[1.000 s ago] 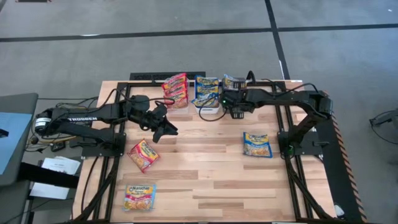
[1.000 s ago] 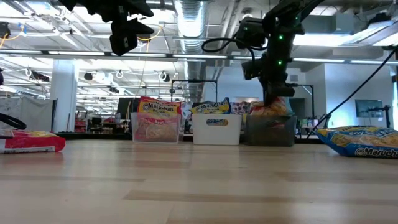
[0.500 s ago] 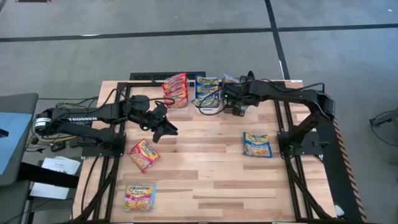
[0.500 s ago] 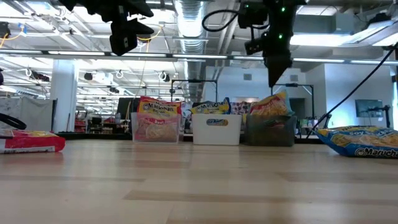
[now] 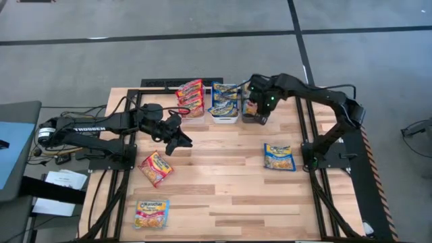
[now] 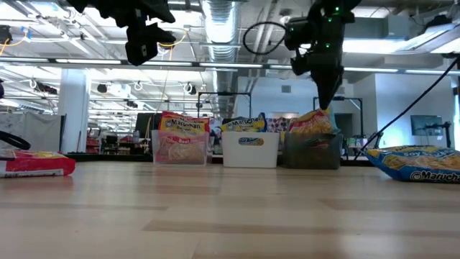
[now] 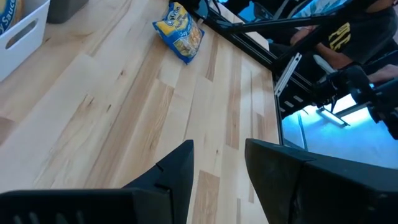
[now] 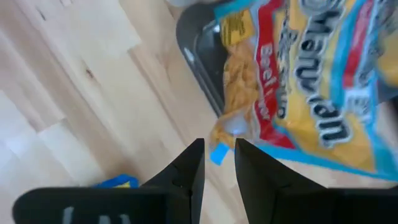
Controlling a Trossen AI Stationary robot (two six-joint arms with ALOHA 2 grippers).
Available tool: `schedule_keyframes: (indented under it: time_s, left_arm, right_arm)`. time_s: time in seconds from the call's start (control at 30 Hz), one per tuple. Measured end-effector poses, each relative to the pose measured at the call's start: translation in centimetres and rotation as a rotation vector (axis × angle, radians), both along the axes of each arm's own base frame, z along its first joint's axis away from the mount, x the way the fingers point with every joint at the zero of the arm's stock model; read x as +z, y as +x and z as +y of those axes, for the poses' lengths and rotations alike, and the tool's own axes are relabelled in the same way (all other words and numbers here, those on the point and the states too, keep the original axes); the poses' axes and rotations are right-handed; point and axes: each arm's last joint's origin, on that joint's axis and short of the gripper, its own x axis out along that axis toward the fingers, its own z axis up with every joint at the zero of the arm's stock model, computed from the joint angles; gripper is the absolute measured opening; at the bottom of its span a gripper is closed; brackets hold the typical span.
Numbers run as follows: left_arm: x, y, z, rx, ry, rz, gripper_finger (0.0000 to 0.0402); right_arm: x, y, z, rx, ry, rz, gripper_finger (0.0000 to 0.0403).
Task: Sort Maruchan noodles
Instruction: Put the blue noodle pack into the white bin
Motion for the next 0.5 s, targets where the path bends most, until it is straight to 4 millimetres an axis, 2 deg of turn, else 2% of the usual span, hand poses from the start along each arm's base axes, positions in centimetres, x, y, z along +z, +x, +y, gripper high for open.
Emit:
schedule_keyframes:
  time_s: [0.2,0.5]
  left_arm:
    - [0.0,0.0,0.0,0.0,-0.001,0.0,0.013]
    - [0.02,0.0,0.0,0.001,-0.001,-0.001,0.013]
  right_arm:
    - [-0.02,-0.77,-1.17,-0.059,0.011,-0.005,0.0112]
    - [-0.02,-0.68,-1.05,-0.078,0.052,-0.03,0.0112]
